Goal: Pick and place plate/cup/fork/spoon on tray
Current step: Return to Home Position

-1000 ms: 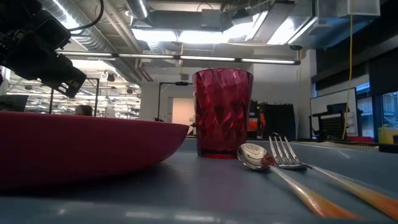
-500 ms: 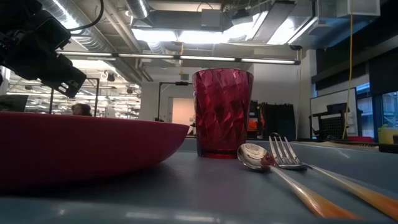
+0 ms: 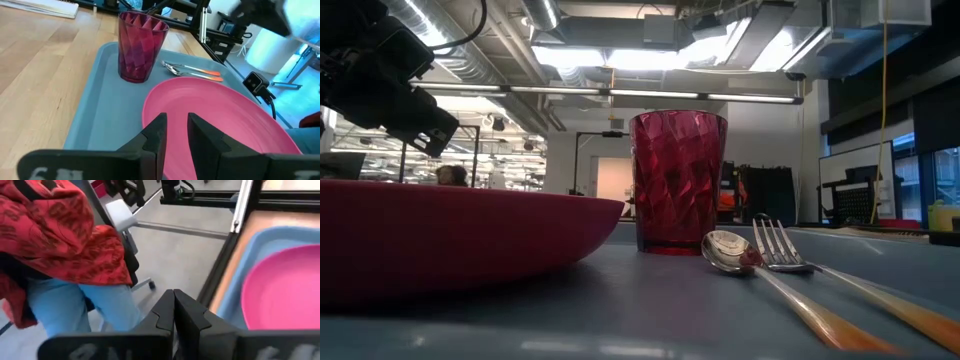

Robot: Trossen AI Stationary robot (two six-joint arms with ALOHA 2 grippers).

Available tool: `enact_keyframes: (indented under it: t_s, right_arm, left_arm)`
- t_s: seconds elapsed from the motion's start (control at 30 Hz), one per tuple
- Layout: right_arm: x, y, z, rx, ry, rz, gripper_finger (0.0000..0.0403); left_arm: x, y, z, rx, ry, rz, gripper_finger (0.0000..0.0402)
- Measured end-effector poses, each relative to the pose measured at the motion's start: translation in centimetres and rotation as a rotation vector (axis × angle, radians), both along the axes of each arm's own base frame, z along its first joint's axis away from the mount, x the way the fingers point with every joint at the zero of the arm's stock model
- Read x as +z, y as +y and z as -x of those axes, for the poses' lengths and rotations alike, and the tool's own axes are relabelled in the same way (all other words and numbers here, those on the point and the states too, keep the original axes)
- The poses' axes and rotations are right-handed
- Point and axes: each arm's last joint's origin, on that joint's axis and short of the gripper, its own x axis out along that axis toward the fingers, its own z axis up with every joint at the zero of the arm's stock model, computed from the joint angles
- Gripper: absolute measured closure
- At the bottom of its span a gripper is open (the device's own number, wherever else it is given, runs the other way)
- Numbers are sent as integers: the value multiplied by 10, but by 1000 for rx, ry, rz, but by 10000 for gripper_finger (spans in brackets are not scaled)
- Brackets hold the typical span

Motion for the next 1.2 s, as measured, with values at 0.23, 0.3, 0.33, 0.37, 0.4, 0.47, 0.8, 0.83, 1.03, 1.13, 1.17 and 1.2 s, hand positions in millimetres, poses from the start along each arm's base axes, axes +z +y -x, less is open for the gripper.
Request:
enact_keyframes:
  t_s: [0.23, 0.3, 0.33, 0.37, 0.4, 0.47, 0.8, 0.83, 1.03, 1.13, 1.17, 1.2]
  right_arm:
    - [-16, -47, 61, -85, 22, -26, 389]
    - [-25, -58, 74, -81, -6, -30, 389]
    - [-30, -64, 80, -80, -9, -29, 389]
    - [-35, -69, 85, -79, -6, -30, 389]
    - [-37, -74, 90, -79, -13, -37, 389]
    - [-36, -83, 99, -74, -33, -59, 389]
    - [-29, -131, 145, -94, -84, -74, 389]
    - [-30, -134, 149, -95, -85, -74, 389]
    - [-35, -150, 174, -74, -145, -28, 389]
    - [-37, -157, 186, -53, -199, 17, 389]
    - [-37, -160, 189, -49, -218, 28, 389]
    - [-38, -164, 193, -42, -235, 38, 389]
  left_arm:
    - [0, 0, 0, 0, 0, 0, 333]
    - [0, 0, 0, 0, 0, 0, 333]
    - [0, 0, 0, 0, 0, 0, 333]
    - [0, 0, 0, 0, 0, 0, 333]
    - [0, 0, 0, 0, 0, 0, 333]
    - [0, 0, 0, 0, 1, 0, 333]
    - [0, 0, 0, 0, 0, 0, 333]
    - [0, 0, 0, 0, 0, 0, 333]
    - [0, 0, 0, 0, 3, 0, 333]
    - [0, 0, 0, 0, 0, 0, 333]
    - [0, 0, 0, 0, 1, 0, 333]
    - [0, 0, 0, 0, 1, 0, 333]
